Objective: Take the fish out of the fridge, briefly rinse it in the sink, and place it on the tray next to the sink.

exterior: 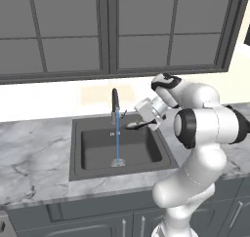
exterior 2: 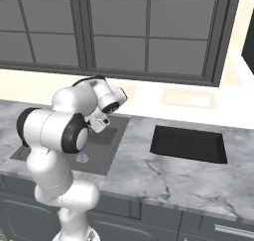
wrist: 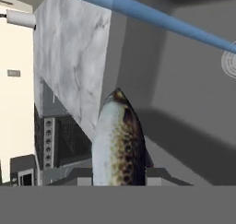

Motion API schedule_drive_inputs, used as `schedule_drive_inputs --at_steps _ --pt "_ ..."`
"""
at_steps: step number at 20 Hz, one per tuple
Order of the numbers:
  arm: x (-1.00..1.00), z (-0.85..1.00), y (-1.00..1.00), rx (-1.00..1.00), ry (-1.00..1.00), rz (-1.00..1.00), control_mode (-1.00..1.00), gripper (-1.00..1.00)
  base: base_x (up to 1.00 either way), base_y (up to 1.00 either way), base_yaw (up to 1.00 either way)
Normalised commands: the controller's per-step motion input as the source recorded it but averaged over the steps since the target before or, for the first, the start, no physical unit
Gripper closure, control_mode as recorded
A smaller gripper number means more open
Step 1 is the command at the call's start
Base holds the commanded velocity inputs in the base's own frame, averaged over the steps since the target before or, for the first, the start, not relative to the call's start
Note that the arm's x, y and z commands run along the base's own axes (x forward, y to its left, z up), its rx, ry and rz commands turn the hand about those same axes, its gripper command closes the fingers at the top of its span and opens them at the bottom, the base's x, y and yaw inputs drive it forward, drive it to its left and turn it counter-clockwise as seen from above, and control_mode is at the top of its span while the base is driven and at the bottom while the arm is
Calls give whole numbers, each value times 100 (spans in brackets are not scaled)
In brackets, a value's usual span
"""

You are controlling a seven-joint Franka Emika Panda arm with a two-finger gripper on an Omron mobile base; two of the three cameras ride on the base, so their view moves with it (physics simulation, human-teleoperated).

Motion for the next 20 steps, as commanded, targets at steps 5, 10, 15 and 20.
schedule_drive_inputs --at_steps 5,10,15,20 --pt "47 -6 13 1 -2 0 -100 100 0 0 0" --pt "33 0 0 -1 0 -1 -100 100 0 0 0" --pt "37 -8 0 0 0 -3 -100 100 0 0 0" --pt "40 -16 4 0 0 -2 -100 100 0 0 0"
